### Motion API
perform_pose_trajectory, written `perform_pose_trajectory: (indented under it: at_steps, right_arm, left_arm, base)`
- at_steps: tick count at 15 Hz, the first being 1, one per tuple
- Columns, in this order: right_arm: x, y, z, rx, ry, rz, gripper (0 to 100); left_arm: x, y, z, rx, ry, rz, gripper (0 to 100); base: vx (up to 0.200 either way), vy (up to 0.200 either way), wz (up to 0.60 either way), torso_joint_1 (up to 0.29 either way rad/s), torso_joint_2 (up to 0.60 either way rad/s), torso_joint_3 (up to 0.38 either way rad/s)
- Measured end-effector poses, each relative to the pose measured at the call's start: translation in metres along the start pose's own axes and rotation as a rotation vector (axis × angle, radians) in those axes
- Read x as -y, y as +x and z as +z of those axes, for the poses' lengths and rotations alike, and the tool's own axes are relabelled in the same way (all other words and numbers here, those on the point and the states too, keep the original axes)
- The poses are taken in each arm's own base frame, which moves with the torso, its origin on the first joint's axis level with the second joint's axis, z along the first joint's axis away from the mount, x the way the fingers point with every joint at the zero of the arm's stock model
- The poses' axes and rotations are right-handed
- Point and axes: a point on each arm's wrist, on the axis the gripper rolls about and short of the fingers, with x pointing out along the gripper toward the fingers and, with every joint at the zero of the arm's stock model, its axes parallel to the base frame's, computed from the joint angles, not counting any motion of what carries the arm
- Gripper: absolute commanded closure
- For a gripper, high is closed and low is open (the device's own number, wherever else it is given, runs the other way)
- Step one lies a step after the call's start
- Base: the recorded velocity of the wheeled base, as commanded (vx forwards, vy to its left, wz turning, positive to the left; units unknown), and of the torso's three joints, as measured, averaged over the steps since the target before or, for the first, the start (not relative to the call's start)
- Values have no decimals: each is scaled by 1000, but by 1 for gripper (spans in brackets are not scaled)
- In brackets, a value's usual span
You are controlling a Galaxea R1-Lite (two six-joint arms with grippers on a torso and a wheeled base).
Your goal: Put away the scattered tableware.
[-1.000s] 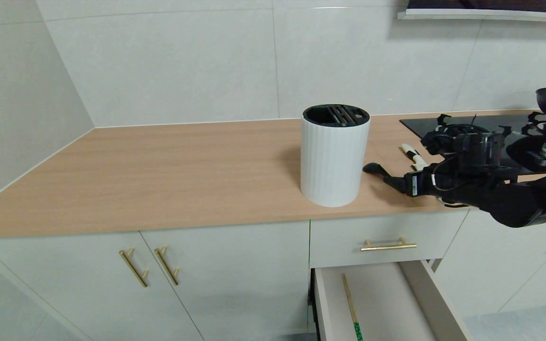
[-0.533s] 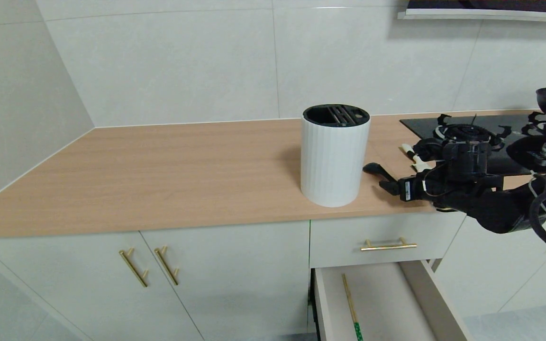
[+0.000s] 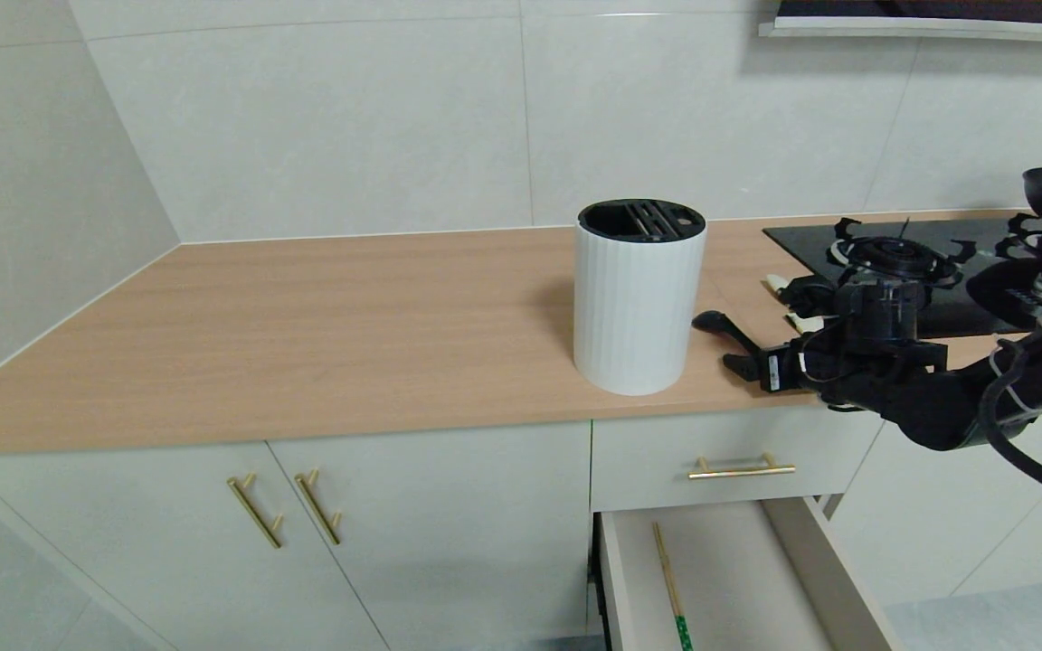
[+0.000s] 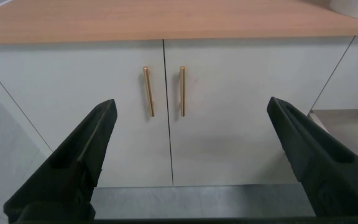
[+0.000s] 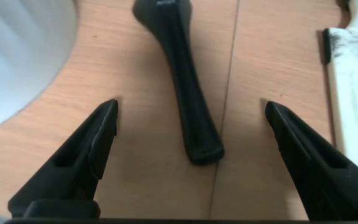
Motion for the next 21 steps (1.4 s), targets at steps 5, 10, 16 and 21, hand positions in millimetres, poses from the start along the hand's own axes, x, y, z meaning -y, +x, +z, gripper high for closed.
perform_pose_trajectory:
  at_steps: [5, 10, 16, 21]
  right_arm:
    - [0, 4, -3, 7, 0, -3, 100]
    - [0, 3, -2, 4, 0, -6, 100]
    - [0, -37, 26, -57, 57, -5, 100]
    - [-7, -120, 61, -180, 109, 12, 100]
  left_arm:
    - [0, 0, 0, 0, 0, 0, 0]
    - [0, 0, 0, 0, 0, 0, 0]
    - [0, 0, 0, 0, 0, 0, 0]
    - [0, 0, 0, 0, 0, 0, 0]
  base:
    - [0, 0, 0, 0, 0, 0]
    - [0, 0, 0, 0, 0, 0]
    - [0, 0, 0, 0, 0, 0]
    - [0, 0, 0, 0, 0, 0]
